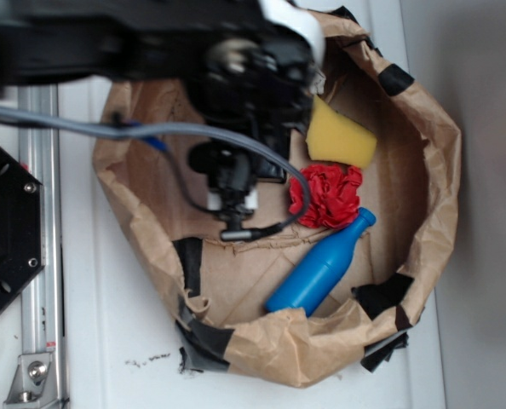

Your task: Grab the black box.

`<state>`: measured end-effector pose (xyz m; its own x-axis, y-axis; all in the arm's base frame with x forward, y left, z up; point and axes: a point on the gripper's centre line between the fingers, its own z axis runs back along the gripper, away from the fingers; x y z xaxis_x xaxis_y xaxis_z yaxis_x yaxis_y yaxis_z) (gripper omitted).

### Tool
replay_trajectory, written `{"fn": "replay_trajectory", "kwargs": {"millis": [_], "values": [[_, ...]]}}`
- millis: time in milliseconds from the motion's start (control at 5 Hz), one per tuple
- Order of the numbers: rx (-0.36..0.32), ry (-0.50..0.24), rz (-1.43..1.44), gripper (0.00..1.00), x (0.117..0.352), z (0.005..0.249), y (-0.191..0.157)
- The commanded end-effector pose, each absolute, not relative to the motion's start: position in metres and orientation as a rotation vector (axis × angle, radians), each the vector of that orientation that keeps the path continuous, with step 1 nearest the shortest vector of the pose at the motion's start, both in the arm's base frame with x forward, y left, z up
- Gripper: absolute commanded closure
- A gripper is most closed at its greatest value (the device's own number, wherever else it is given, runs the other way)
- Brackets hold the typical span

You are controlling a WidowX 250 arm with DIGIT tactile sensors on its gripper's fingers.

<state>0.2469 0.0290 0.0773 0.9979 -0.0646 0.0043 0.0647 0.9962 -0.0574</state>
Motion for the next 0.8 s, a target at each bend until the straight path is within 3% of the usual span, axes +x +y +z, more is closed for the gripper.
{"fn": "replay_trajectory", "kwargs": {"millis": [0, 400, 600], "values": [[0.064, 0.068, -0.017, 0.0, 0.264, 0.009, 0.02], [0.046, 0.119, 0.023, 0.0, 0.279, -0.011, 0.035], [0.019, 0.102, 0.014, 1.0, 0.276, -0.002, 0.036]]}}
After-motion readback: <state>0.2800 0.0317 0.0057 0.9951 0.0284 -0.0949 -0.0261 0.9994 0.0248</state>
